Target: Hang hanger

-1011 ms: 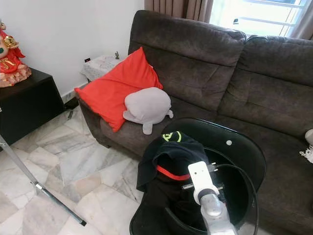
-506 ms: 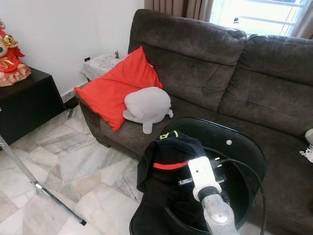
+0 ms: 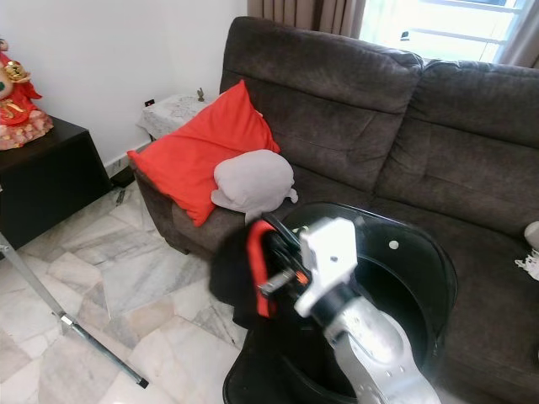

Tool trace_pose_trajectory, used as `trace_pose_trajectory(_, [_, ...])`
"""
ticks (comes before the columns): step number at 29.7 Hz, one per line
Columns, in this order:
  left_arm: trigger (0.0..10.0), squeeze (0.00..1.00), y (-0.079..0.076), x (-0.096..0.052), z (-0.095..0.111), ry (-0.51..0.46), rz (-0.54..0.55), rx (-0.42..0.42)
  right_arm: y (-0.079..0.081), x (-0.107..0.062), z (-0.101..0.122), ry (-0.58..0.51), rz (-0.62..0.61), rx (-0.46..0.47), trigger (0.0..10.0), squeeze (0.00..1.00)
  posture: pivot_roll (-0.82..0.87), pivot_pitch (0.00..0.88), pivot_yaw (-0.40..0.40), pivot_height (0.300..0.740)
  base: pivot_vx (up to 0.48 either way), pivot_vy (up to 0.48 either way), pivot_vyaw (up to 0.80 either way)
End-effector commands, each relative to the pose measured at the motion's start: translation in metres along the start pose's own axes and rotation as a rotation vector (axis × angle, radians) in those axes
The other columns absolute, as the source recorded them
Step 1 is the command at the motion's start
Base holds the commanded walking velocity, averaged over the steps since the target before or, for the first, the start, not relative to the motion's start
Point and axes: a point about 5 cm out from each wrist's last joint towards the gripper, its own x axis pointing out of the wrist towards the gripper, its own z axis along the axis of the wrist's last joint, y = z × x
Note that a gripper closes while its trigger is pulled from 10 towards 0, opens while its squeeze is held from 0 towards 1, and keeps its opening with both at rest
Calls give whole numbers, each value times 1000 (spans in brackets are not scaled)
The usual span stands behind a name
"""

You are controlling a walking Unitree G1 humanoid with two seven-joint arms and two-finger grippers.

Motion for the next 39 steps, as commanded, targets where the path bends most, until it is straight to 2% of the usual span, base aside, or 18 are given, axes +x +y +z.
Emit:
trace_pose_trajectory(1, [10000, 0, 0, 0, -1, 7, 0, 10, 18, 9, 19, -79, 165, 23, 0, 0, 20, 0, 4, 740, 0, 0, 0])
trace_pose_trajectory(4, [10000, 0, -1, 0, 0, 4, 1, 10, 30, 16, 46, -202, 388, 46, 0, 0, 22, 0, 8, 740, 0, 0, 0])
trace_pose_trajectory(6, [10000, 0, -1, 0, 1, -2, 5, 4, 26, 20, 66, -300, 480, 66, 0, 0, 29, 0, 3, 740, 0, 0, 0])
trace_pose_trajectory(9, [10000, 0, -1, 1, 2, -6, 13, -2, 9, 32, 86, -405, 457, 101, 0, 0, 27, 0, 2, 740, 0, 0, 0])
trace_pose_trajectory(10, [10000, 0, -1, 1, 2, -6, 13, -2, 9, 32, 86, -405, 457, 101, 0, 0, 27, 0, 2, 740, 0, 0, 0])
trace_pose_trajectory(14, [10000, 0, -1, 1, 2, -5, 16, -2, -14, 60, 113, -522, 368, 85, 0, 0, 29, 0, 5, 740, 0, 0, 0])
trace_pose_trajectory(17, [10000, 0, -1, 1, 2, -6, 16, -3, -25, 70, 119, -539, 298, 104, 0, 0, 29, 0, 5, 740, 0, 0, 0])
trace_pose_trajectory(19, [10000, 0, -2, 1, 2, -6, 17, -5, -43, 86, 119, -482, 165, 92, 0, 0, 32, 0, -1, 740, 0, 0, 0])
trace_pose_trajectory(22, [10000, 0, -2, 1, 3, -9, 22, -13, -81, 108, 81, -186, -146, -35, 0, 0, 40, 0, -11, 740, 0, 0, 0])
trace_pose_trajectory(25, [10000, 0, -3, 1, 2, -10, 23, -17, -108, 101, 44, -59, -350, 44, 0, 0, 51, 0, -19, 740, 0, 0, 0])
trace_pose_trajectory(26, [10000, 0, -3, 1, 2, -9, 23, -19, -121, 88, 14, 53, -461, 44, 0, 0, 51, 0, -19, 740, 0, 0, 0])
trace_pose_trajectory(27, [10000, 0, -3, 1, 2, -9, 22, -20, -125, 82, 4, 90, -499, 41, 0, 0, 51, 0, -19, 740, 0, 0, 0])
trace_pose_trajectory(28, [10000, 0, -3, 1, 2, -9, 22, -20, -125, 82, 4, 90, -499, 41, 0, 0, 51, 0, -19, 740, 0, 0, 0])
trace_pose_trajectory(29, [10000, 0, -3, 1, 1, -7, 21, -19, -128, 75, -8, 126, -529, 51, 0, 0, 51, 0, -19, 740, 0, 0, 0])
trace_pose_trajectory(30, [10000, 0, -3, 1, 1, -3, 18, -18, -134, 58, -36, 204, -597, 117, 0, 0, 50, 0, -17, 740, 0, 0, 0])
trace_pose_trajectory(32, [10000, 0, -3, 1, 0, 0, 16, -15, -134, 44, -54, 246, -632, 132, 0, 0, 50, 0, -18, 740, 0, 0, 0])
trace_pose_trajectory(35, [10000, 0, -2, 0, -1, 3, 17, -14, -129, 29, -71, 292, -662, 132, 0, 0, 53, 0, -18, 740, 0, 0, 0])
trace_pose_trajectory(39, [10000, 0, -2, 0, -1, 5, 18, -13, -125, 17, -80, 294, -686, 106, 0, 0, 59, 0, -19, 740, 0, 0, 0])
